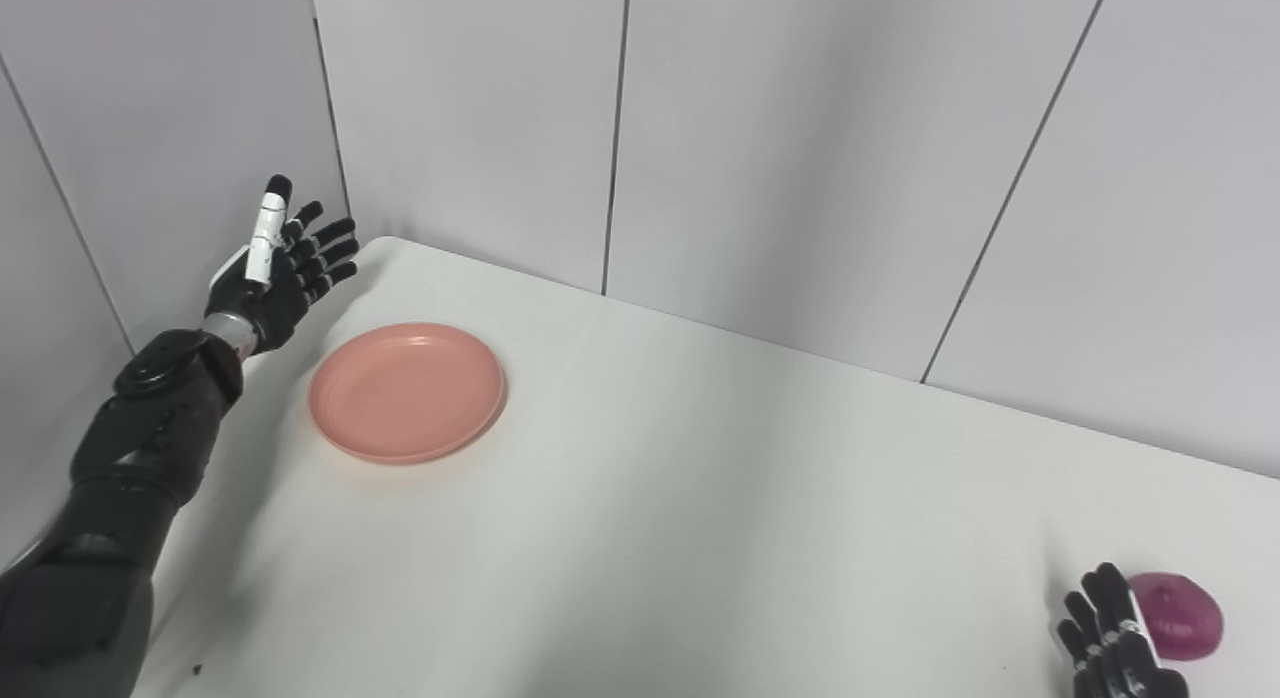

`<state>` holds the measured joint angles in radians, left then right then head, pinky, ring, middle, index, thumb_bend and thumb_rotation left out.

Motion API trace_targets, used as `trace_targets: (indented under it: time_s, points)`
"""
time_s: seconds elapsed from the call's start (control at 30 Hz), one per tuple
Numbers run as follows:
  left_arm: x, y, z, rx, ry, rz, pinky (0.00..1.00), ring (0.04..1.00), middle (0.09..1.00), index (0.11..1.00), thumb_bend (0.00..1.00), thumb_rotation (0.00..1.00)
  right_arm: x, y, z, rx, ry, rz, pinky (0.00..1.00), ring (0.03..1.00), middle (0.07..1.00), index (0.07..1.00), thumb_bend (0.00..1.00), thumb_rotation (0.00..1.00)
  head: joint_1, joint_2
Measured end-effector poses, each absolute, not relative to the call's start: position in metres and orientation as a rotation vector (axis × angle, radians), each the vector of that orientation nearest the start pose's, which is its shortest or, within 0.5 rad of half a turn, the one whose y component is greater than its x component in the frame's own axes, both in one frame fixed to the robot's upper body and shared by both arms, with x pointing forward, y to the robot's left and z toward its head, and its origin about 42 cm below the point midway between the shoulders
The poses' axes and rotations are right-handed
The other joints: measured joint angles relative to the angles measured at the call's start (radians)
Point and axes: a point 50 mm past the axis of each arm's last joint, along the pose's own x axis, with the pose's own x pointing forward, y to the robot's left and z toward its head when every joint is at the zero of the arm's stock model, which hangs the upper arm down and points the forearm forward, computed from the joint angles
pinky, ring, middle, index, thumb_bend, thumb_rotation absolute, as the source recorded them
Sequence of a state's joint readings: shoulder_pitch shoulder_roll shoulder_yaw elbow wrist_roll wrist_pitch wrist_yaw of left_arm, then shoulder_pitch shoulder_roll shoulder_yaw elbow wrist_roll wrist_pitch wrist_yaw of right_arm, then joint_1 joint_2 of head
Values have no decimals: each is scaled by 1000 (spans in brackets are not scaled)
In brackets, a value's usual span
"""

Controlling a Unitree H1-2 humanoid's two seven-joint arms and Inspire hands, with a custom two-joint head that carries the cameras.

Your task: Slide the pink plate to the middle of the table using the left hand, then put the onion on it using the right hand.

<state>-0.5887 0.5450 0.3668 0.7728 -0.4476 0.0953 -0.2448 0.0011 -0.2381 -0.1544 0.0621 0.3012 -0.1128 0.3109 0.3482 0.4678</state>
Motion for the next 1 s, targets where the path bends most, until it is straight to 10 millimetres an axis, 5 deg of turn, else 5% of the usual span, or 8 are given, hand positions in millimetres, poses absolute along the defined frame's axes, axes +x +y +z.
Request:
trace_targets:
  time_s: [1.0]
  points:
    - [409,481,154,-258,85,264,917,910,891,984,859,882,275,-323,107,47,-102,136,1000,995,988,1000,898,977,-17,32]
